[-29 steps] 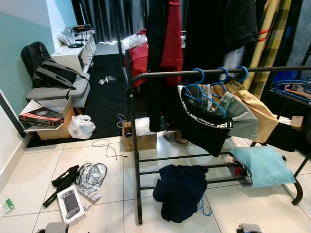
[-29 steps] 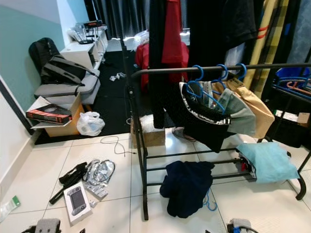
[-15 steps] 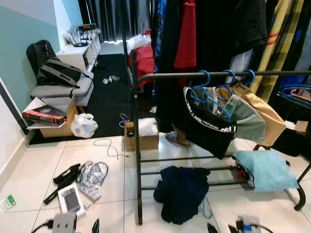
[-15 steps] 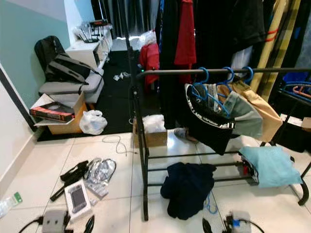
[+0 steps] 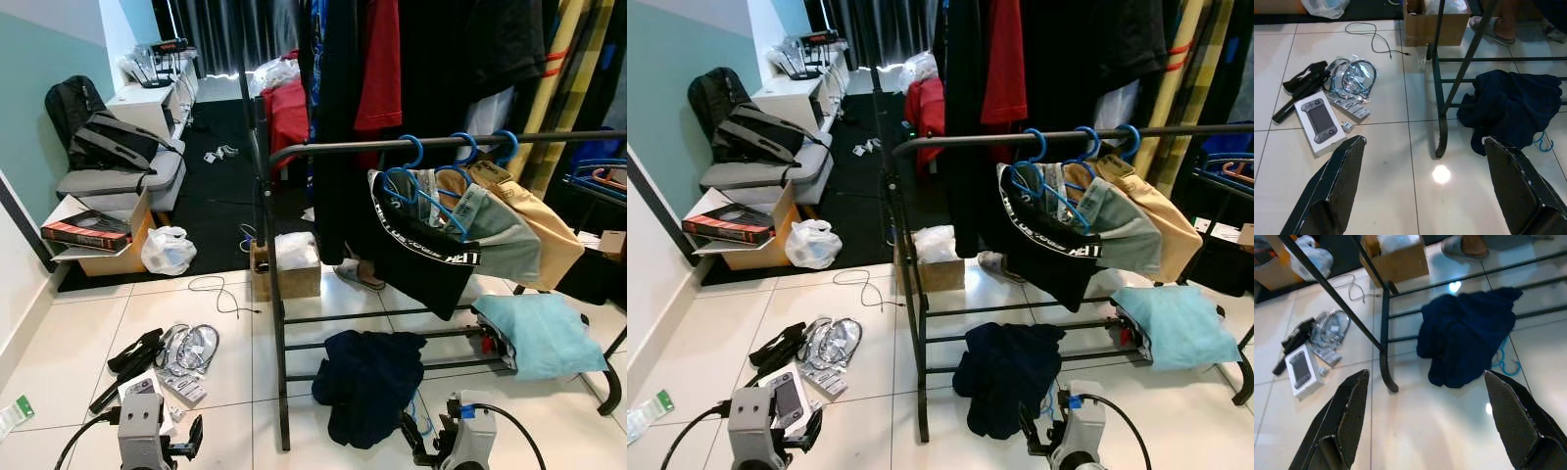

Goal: Hang hanger

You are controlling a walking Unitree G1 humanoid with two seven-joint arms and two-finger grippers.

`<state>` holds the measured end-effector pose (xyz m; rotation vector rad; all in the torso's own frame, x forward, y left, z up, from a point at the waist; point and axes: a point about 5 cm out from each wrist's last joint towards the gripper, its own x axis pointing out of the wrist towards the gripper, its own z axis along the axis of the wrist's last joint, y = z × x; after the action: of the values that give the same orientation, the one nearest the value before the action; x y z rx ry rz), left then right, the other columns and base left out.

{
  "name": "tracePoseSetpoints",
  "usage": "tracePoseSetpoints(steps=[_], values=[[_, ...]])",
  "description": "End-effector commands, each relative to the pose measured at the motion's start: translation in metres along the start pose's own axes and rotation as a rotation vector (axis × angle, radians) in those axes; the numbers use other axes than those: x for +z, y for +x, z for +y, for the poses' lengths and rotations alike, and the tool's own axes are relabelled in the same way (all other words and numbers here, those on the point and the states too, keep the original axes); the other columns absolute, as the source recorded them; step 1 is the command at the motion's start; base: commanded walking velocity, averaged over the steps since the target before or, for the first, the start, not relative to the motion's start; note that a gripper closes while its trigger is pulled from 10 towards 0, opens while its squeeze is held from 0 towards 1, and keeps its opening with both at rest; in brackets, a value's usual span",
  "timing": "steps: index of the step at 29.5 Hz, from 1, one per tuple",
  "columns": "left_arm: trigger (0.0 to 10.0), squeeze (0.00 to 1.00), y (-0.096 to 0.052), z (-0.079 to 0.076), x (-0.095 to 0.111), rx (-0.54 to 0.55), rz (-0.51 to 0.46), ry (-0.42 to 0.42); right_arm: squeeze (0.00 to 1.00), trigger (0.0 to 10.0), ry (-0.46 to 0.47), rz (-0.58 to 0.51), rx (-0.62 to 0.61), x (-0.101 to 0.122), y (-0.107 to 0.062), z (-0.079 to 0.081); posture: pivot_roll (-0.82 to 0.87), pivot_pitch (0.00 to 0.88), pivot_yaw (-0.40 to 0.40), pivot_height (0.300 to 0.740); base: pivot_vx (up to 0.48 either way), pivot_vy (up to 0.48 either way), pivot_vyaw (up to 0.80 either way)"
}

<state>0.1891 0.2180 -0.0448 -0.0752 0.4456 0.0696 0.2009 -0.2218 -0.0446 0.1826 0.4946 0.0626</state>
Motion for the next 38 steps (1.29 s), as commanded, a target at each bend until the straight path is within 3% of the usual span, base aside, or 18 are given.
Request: tracePoseSetpoints(steps=[1,6,9,20,29,38], values=[[10.0,0.0,0.001,-0.003,-0.002,-0.009,0.021,0.011,0.0,10.0,-0.008,0.015,0.01,0.001,0.001,0.0,-0.02,0.0,-0.006,0.74,0.0,0.0,0.0],[10.0,0.0,0.002,-0.005,-0.003,-0.006,0.021,0.011,0.0,10.0,-0.005,0.029,-0.007,0.0,0.0,-0.004,-0.03,0.0,-0.001,0.74,0.0,0.0,0.0],[10.0,0.0,0.003,0.0,-0.003,-0.013,0.035,0.02,0.0,10.0,-0.003,0.017,-0.017,0.0,0.0,-0.004,-0.06,0.0,0.041,0.74,0.0,0.0,0.0],[10.0,0.0,0.002,0.005,-0.008,-0.007,0.067,0.02,0.0,10.0,0.0,0.038,-0.01,-0.005,-0.001,-0.003,0.0,0.0,0.01,0.74,0.0,0.0,0.0],[10.0,0.0,-0.001,0.013,-0.015,0.027,0.117,-0.008,0.0,10.0,0.022,0.111,-0.037,-0.016,-0.007,-0.011,0.0,0.0,0.016,0.74,0.0,0.0,0.0],[10.0,0.0,-0.003,0.02,-0.019,0.032,0.157,-0.015,0.0,10.0,0.048,0.182,-0.094,-0.025,-0.019,-0.032,-0.02,0.0,0.05,0.74,0.0,0.0,0.0]])
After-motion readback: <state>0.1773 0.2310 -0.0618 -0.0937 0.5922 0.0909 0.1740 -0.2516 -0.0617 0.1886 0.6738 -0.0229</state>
